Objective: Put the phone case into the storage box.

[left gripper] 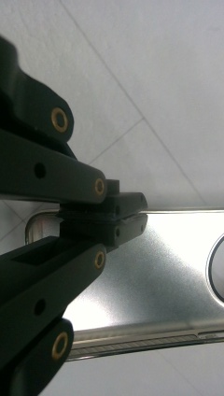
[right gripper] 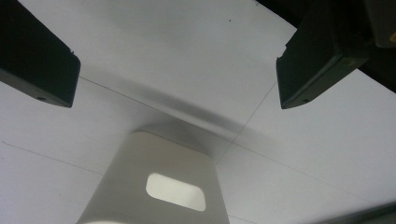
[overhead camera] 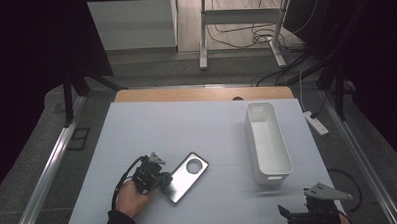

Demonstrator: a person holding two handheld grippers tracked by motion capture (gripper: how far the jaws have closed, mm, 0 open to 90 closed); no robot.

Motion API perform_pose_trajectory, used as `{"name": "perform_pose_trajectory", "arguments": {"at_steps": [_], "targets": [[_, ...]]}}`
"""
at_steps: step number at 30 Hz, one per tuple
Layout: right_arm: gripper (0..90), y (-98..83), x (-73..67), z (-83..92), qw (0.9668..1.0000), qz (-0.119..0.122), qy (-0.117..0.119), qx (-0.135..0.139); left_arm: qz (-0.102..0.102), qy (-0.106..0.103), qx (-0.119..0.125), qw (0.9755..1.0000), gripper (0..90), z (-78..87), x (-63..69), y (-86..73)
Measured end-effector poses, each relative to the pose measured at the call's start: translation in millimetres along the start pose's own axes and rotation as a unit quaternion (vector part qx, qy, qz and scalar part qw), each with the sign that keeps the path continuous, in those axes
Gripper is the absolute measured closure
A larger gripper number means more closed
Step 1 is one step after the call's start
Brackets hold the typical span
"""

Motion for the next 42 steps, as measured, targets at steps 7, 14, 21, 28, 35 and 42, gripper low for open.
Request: {"name": "perform_pose_trajectory", "arguments": {"at_steps": [7, 14, 21, 28, 35, 42], "targets": [[0.0, 0.4, -0.4, 1.0, 1.0000, 0.001, 0.004, 0.003, -0.013, 0.006, 0.042, 0.9990, 89.1, 13.1, 6.1, 2.1], [0.0, 0.3, -0.2, 1.4, 1.0000, -0.001, 0.009, 0.001, -0.012, 0.014, 0.092, 0.9956, 89.1, 28.7, 9.1, 1.6], [0.0, 0.4, -0.8, 2.1, 0.9999, 0.001, 0.015, 0.002, -0.006, 0.012, 0.137, 0.9904, 89.1, 43.1, 12.6, -2.5], [0.0, 3.9, -2.2, 4.2, 0.9996, 0.000, 0.025, 0.011, 0.000, 0.013, 0.174, 0.9847, 89.1, 54.1, 17.6, -8.4], [0.0, 6.4, -3.6, 4.5, 0.9992, 0.006, 0.035, 0.015, 0.002, 0.015, 0.181, 0.9834, 89.1, 57.0, 21.7, -14.7], [0.0, 16.8, -6.7, 9.2, 0.9973, -0.001, 0.060, 0.042, 0.001, 0.011, 0.185, 0.9827, 89.1, 57.7, 23.4, -14.4]]}}
Point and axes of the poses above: each handheld gripper's, and its own axes: z roughly backward along the jaws, y roughly out of its top, x roughly to its right, the point moved 4 cm from there along -z, roughly forward along the jaws
